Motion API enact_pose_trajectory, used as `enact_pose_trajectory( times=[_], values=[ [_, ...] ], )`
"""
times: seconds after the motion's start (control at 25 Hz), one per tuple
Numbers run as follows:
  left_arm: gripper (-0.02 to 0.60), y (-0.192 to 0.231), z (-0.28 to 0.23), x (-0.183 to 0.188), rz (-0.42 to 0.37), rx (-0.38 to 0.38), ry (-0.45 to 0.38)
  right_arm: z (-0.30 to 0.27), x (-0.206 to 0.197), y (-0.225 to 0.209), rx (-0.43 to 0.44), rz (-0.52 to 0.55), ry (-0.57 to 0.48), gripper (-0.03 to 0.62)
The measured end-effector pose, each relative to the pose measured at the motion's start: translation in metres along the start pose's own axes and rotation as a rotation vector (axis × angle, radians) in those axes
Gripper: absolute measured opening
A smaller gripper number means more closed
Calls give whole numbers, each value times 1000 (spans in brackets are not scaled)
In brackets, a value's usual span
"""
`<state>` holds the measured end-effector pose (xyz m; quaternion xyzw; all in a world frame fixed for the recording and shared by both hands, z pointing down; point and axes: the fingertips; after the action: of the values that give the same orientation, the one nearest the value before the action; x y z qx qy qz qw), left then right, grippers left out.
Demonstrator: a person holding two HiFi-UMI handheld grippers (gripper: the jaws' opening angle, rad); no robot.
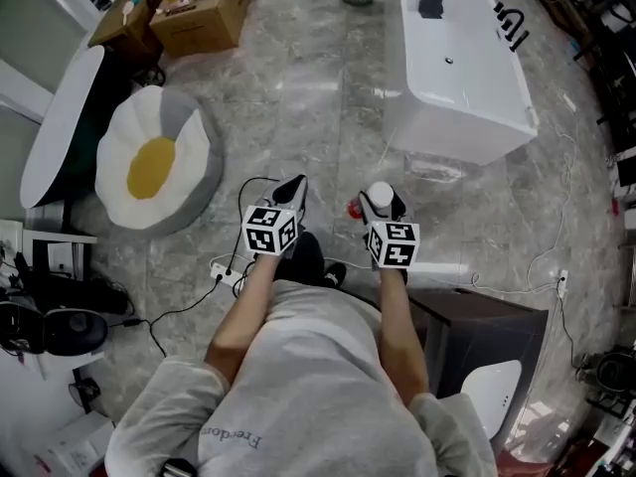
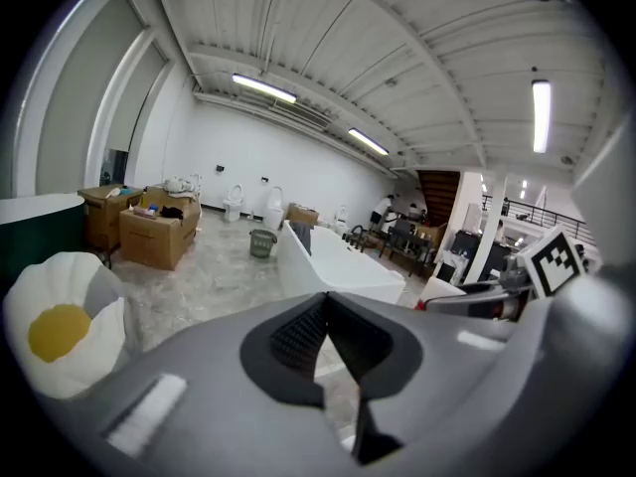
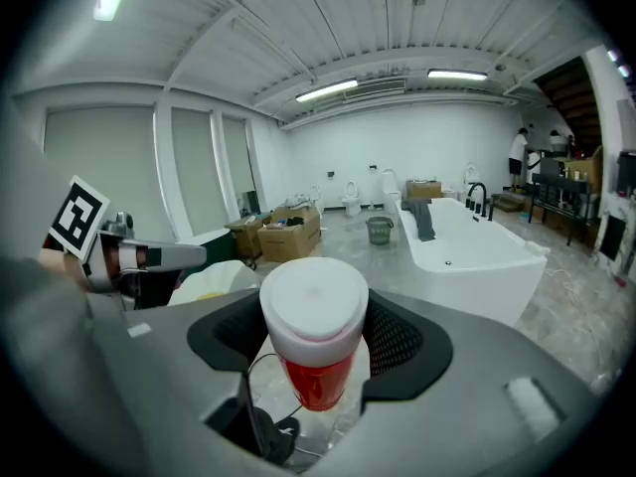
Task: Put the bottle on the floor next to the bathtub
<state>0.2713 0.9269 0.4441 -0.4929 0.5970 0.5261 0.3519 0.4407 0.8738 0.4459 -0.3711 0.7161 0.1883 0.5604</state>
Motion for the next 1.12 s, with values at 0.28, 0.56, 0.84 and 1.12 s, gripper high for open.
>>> enact_pose_trajectory(
  times=[0.28, 0.56, 0.84, 1.12],
  values=[
    [57, 18, -7, -4, 2, 35, 11, -16, -5, -10, -16, -29, 3, 287],
    [57, 43, -51, 9, 15, 37, 12, -58, 11, -20, -15, -11, 0, 287],
    [57, 55, -124, 28, 60, -5, 35, -100, 22, -52, -72, -42, 7, 287],
    [57, 81, -201, 60, 64, -29, 26, -154, 35, -85, -125, -54, 20, 286]
  ],
)
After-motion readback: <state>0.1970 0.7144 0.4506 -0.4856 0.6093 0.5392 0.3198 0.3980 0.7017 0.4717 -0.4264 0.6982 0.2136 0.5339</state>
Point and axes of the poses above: the fingertips, and each gripper's own axes: z backward along the fingers, y to its left, x out of its top, and after that the axes turned 11 degrees about -y, right-handed
